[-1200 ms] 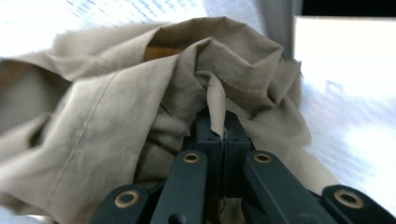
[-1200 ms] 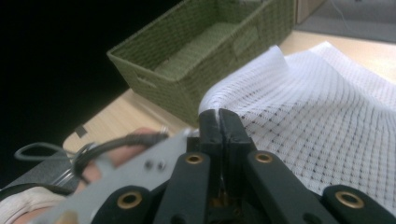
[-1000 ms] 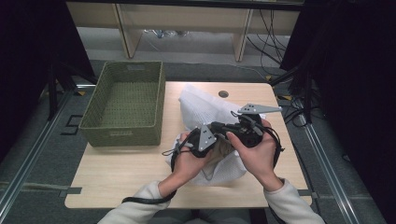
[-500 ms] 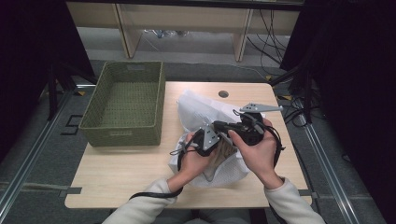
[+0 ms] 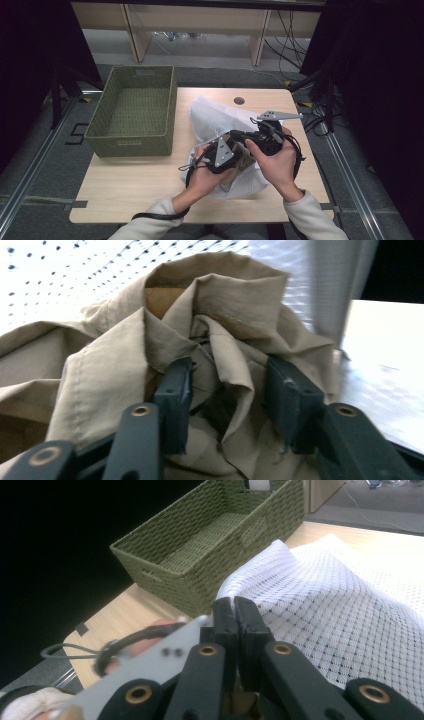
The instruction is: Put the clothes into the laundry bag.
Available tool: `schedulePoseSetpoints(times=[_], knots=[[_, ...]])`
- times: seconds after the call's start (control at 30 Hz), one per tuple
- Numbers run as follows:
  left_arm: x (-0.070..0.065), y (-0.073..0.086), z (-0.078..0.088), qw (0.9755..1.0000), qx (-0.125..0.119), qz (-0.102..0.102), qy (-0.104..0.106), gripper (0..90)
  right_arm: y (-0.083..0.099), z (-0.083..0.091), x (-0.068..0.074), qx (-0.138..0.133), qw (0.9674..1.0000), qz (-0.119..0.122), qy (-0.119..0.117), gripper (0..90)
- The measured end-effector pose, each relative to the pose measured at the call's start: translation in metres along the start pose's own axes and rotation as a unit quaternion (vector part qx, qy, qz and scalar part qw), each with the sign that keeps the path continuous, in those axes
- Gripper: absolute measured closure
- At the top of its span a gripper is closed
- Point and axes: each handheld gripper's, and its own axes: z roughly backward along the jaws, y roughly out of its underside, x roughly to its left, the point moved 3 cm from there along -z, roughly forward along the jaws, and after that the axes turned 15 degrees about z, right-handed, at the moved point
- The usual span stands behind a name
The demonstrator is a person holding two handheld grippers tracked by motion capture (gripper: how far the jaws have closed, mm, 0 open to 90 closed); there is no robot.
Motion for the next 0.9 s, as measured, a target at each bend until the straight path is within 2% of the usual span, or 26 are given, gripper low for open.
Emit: schedulePoseSetpoints(times=[0.03, 0.07, 0.1, 0.13, 0.23, 0.27, 0.37, 0.4, 0.43, 0.5, 0.6, 0.63, 0.67, 0.7, 0.73, 0.77, 0.8, 0.83, 0.87, 0.9], knots=[[-0.001, 0.001, 0.005, 0.9999, 0.006, -0.007, 0.006, 50.3, 0.000, 0.000, 0.000, 0.002, 1.0000, 0.003, 0.002, 90.0], [-0.002, 0.001, 0.009, 0.9999, 0.006, -0.006, 0.007, 49.3, 0.000, 0.001, 0.000, 0.004, 1.0000, 0.002, 0.002, 90.0], [-0.002, 0.002, 0.014, 0.9999, 0.004, -0.007, 0.008, 48.1, 0.000, 0.000, -0.001, 0.001, 0.9999, 0.012, -0.002, 90.0], [-0.002, 0.002, 0.014, 0.9999, 0.004, -0.007, 0.008, 47.4, 0.000, 0.000, -0.001, 0.001, 1.0000, 0.009, -0.001, 90.0], [-0.005, 0.002, 0.032, 0.9998, -0.008, 0.004, 0.015, 44.8, 0.000, 0.001, -0.001, 0.004, 1.0000, 0.008, 0.004, 90.0], [-0.004, 0.001, 0.037, 0.9998, -0.009, 0.002, 0.016, 44.2, 0.000, 0.001, -0.001, 0.005, 0.9999, 0.012, 0.004, 90.0], [-0.001, 0.000, 0.052, 0.9998, -0.014, 0.006, 0.012, 41.9, 0.000, 0.000, -0.001, 0.006, 0.9999, 0.010, 0.003, 89.9], [-0.001, 0.000, 0.052, 0.9998, -0.014, 0.006, 0.012, 41.1, 0.000, 0.000, 0.000, 0.005, 1.0000, 0.007, -0.003, 89.9], [0.002, -0.001, 0.062, 0.9998, -0.019, 0.008, 0.007, 40.6, 0.000, 0.000, 0.000, 0.004, 1.0000, 0.008, -0.002, 90.0], [0.006, -0.001, 0.071, 0.9997, -0.018, 0.014, 0.002, 39.1, 0.000, 0.000, 0.000, 0.004, 0.9999, 0.009, -0.004, 90.0], [0.010, 0.001, 0.078, 0.9998, -0.015, 0.015, -0.004, 36.7, 0.000, -0.001, 0.000, 0.003, 0.9999, 0.011, -0.003, 90.0], [0.013, 0.005, 0.083, 0.9998, -0.003, 0.019, -0.003, 35.6, 0.000, -0.001, 0.000, 0.004, 0.9999, 0.010, -0.002, 90.0], [0.013, 0.005, 0.083, 0.9998, -0.003, 0.019, -0.003, 35.1, 0.000, -0.001, 0.001, 0.007, 0.9999, 0.007, -0.006, 89.9], [0.014, 0.013, 0.086, 0.9998, 0.014, 0.016, -0.005, 34.3, 0.000, 0.000, 0.000, 0.009, 0.9998, 0.015, 0.004, 90.0], [0.013, 0.017, 0.086, 0.9996, 0.023, 0.019, -0.002, 33.3, 0.000, 0.000, 0.000, 0.008, 0.9999, 0.013, 0.004, 89.9], [0.011, 0.021, 0.087, 0.9994, 0.030, 0.016, 0.000, 32.0, 0.000, -0.002, 0.000, 0.005, 0.9999, 0.013, -0.004, 90.0], [0.010, 0.026, 0.087, 0.9992, 0.039, 0.010, 0.002, 30.7, 0.000, -0.001, -0.001, 0.008, 0.9998, 0.017, 0.005, 90.0], [0.006, 0.029, 0.086, 0.9988, 0.044, 0.018, 0.011, 30.0, 0.000, -0.001, 0.000, 0.006, 0.9999, 0.011, -0.003, 89.9], [0.006, 0.029, 0.086, 0.9988, 0.044, 0.018, 0.011, 29.0, 0.000, -0.001, -0.001, 0.008, 0.9998, 0.016, 0.003, 90.0], [-0.001, 0.035, 0.085, 0.9980, 0.057, 0.013, 0.024, 27.5, 0.000, -0.001, -0.001, 0.008, 0.9998, 0.018, 0.005, 90.0]])
